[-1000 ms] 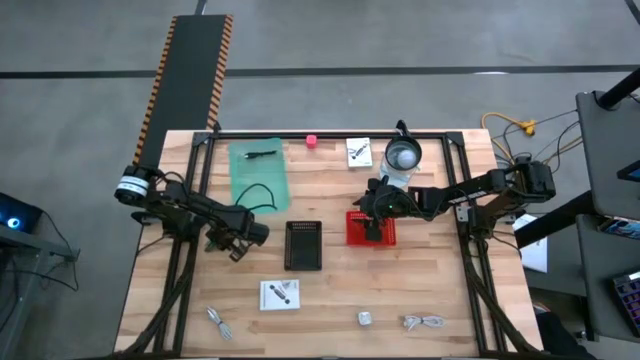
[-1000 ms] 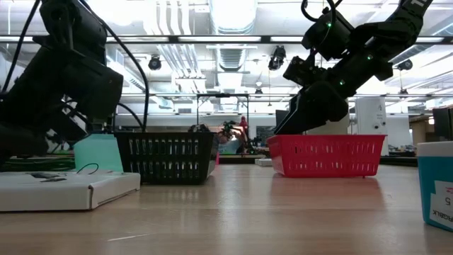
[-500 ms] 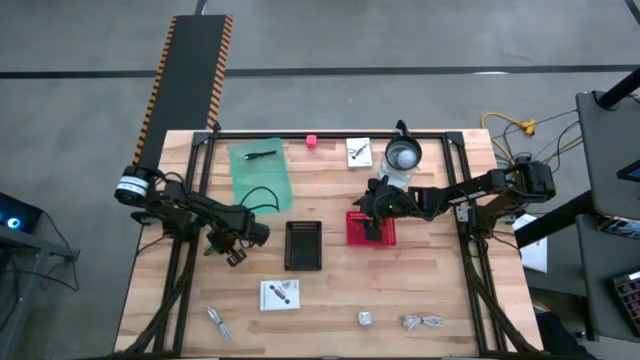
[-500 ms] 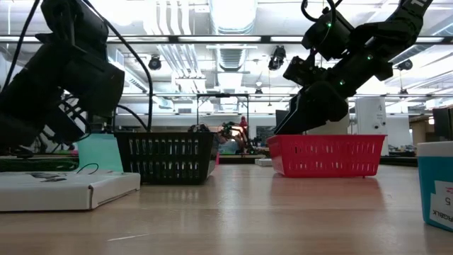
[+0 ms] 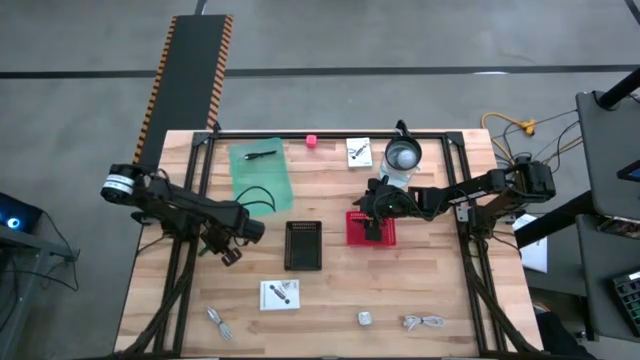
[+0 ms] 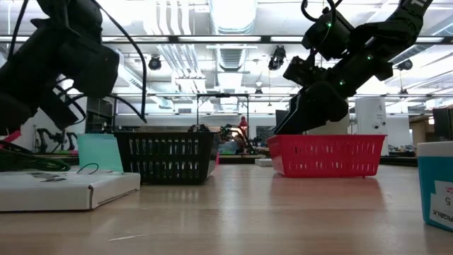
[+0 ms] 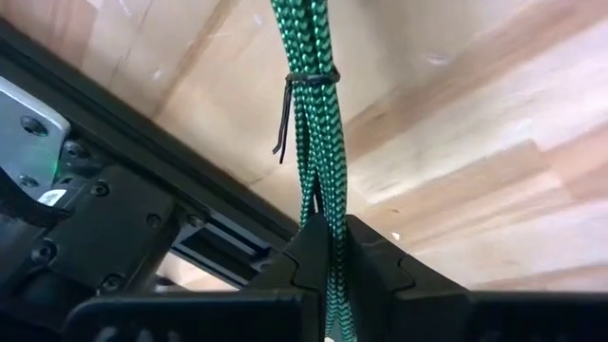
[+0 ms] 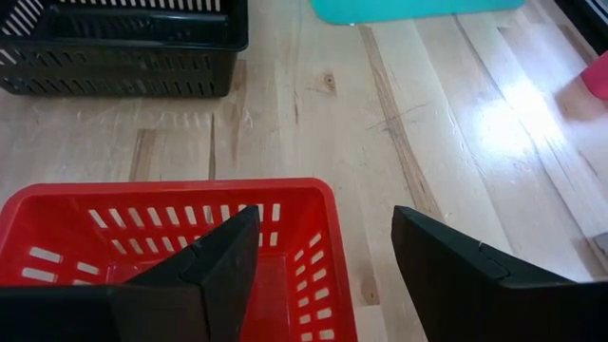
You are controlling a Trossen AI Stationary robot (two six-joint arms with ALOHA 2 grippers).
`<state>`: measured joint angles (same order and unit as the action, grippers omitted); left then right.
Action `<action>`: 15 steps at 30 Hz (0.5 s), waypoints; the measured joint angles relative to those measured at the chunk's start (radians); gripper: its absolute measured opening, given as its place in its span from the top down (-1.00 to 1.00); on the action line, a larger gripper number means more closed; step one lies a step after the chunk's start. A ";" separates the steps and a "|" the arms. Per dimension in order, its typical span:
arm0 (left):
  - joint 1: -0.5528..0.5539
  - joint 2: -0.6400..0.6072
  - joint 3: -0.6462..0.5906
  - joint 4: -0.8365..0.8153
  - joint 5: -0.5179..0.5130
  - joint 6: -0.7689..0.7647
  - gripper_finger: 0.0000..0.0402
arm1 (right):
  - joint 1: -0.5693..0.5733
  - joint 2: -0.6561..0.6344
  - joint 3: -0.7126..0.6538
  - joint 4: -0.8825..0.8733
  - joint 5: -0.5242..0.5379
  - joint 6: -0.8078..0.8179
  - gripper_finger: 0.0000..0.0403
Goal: Pick and place items into bin
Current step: Put the green charger cable into the blue bin
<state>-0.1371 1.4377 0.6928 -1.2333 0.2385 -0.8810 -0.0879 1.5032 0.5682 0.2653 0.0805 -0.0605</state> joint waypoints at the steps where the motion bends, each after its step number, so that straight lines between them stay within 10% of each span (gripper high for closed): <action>1: -0.001 -0.011 0.003 -0.001 0.002 0.000 0.96 | 0.000 0.000 0.000 0.000 0.000 0.000 -0.11; 15: -0.003 -0.102 0.068 -0.003 -0.002 0.029 0.96 | 0.000 0.000 0.000 0.000 0.000 -0.003 -0.11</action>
<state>-0.1398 1.3359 0.7604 -1.2358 0.2363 -0.8518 -0.0875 1.5032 0.5682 0.2653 0.0803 -0.0635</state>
